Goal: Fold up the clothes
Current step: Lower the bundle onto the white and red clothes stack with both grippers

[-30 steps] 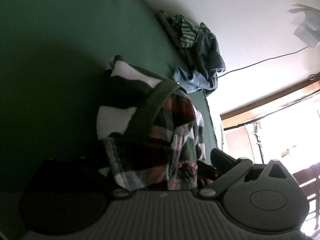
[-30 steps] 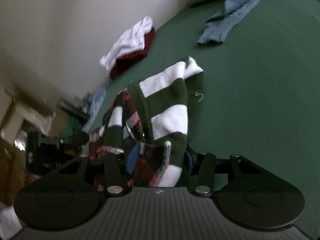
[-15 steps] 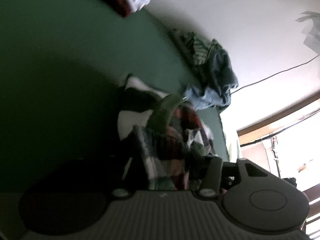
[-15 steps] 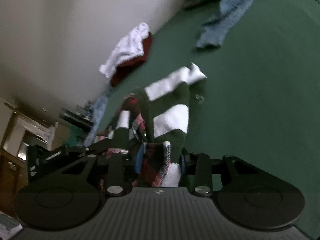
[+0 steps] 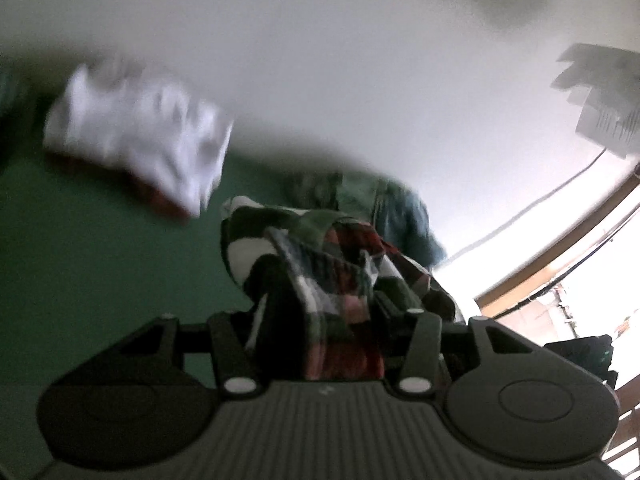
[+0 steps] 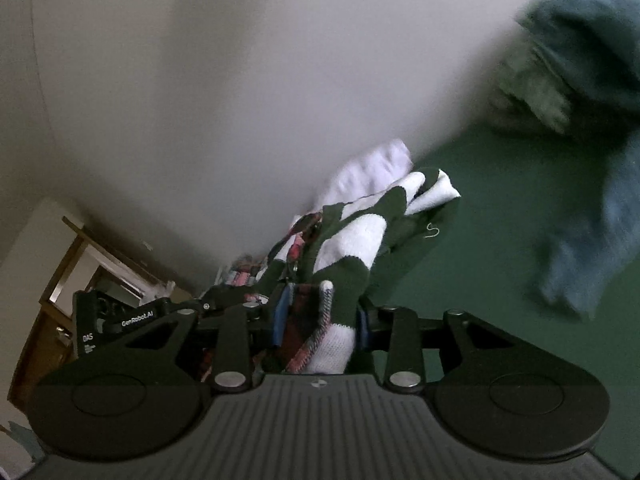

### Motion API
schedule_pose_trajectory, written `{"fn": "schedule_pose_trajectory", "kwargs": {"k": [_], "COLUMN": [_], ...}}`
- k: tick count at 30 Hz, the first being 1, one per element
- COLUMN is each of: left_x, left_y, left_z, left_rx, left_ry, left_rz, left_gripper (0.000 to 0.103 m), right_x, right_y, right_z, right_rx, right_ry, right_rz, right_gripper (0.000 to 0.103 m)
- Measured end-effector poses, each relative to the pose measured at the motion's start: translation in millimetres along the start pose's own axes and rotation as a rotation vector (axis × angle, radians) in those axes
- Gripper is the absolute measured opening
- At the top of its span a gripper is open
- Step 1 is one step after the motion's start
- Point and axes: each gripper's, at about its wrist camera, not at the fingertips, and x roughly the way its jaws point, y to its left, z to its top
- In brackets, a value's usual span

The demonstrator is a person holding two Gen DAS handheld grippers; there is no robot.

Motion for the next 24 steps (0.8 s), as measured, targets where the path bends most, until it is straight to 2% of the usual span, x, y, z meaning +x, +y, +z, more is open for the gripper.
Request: {"fn": "schedule_pose_trajectory", "kwargs": {"k": [5,8,12,16,20,24], "left_x": [-1.9,7.7,20.5,33.7,62.3,91.9], "left_y": [18.9,40.8,70.0,99.5,139.9,190.6], "left_z": [89.8,128.8,180.9,231.9,248.3,235.9], "left_rx": [0.107,0.139,0.182,0.223,0.221,0.183], "left_ry": [-0.042,-0.059,-0.082,-0.104,-0.100,-0.020], "left_rz": [0.026,0.037,0.051,0.065,0.077,0.127], "left_gripper": [0.050,0.049,0.047,0.047,0.047,0.047], "right_x": [65.1,114.3,175.2,228.7,275.7,314.4], "right_y": [38.5,56.3,70.6,64.3,41.0,9.4], "right_z": [44.9,67.2,82.8,86.3,78.2,53.9], "right_rx": [-0.085,-0.137,-0.199,-0.203,-0.199,-0.173], "right_ry": [-0.085,-0.137,-0.186,-0.221,-0.239,-0.179], "right_rz": [-0.018,-0.043,-0.057,-0.080,-0.107,-0.176], "right_gripper": [0.035,0.035,0.035,0.034,0.034,0.034]}}
